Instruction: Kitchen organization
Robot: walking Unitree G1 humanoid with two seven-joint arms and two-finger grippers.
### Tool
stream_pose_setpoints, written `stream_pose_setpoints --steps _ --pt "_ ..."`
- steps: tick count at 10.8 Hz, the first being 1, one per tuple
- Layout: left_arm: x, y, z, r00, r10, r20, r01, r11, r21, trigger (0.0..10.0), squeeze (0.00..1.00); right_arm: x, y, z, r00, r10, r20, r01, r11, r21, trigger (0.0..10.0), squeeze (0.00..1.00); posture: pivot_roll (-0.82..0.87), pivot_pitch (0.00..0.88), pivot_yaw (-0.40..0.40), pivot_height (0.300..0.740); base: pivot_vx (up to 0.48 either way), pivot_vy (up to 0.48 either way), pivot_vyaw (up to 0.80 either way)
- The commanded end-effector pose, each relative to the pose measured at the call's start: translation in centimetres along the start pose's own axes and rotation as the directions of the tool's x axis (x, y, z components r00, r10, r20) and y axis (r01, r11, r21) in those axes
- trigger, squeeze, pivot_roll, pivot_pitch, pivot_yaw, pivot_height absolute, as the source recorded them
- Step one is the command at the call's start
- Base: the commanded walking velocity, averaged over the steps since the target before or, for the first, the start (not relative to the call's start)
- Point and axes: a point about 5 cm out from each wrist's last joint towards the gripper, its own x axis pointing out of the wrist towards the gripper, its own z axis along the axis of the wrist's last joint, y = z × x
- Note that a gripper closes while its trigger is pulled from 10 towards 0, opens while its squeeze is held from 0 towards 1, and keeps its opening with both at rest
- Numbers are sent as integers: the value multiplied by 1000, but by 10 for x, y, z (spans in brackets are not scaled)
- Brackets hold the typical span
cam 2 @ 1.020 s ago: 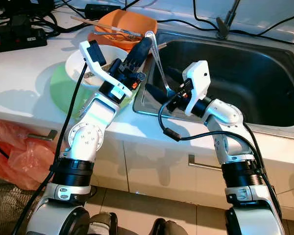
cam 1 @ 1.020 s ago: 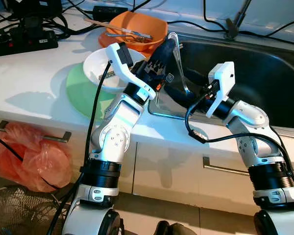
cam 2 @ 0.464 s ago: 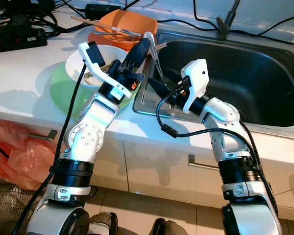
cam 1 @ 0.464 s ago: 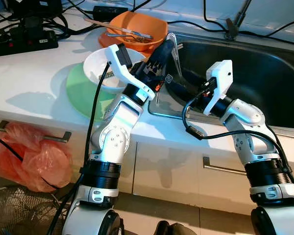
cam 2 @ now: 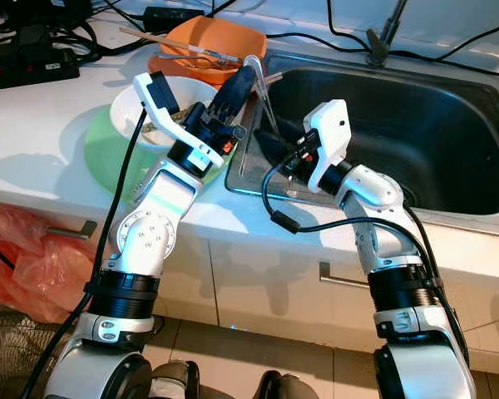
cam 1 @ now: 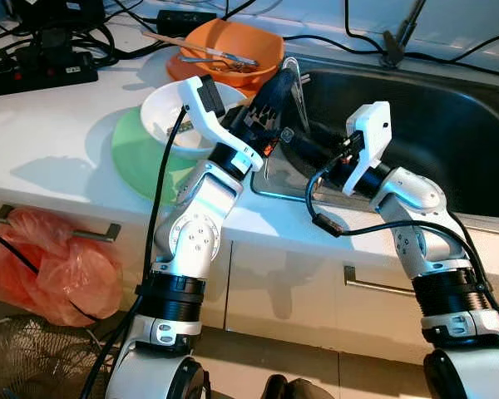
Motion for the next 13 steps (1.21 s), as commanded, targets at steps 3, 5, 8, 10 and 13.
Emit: stream_pose_setpoints --steps 3,5,8,10,13 --pt "5 -16 -15 1000 -28 14 29 997 -67 10000 0 1 -5 4 1000 -25 18 25 1000 -6 0 0 180 141 -75 740 0 0 0" --pt "5 -15 -15 1000 -19 14 19 999 -41 10000 0 1 -5 5 999 -32 26 33 999 -4 0 0 183 142 -77 740 0 0 0" --pt "5 -16 -17 1000 -19 6 19 1000 -10 10000 1000 3 -8 3 998 -60 16 60 998 -2 10000 0 185 144 -78 740 0 0 0" --pt "5 -16 -18 1000 -22 -1 22 1000 -9 10000 1000 4 -11 2 996 -85 11 85 996 0 10000 0 187 144 -78 740 0 0 0" --pt "4 -19 -19 999 -38 -14 38 999 10 10000 1000 3 -35 12 959 -279 42 280 960 -7 10000 0 184 144 -80 740 0 0 0"
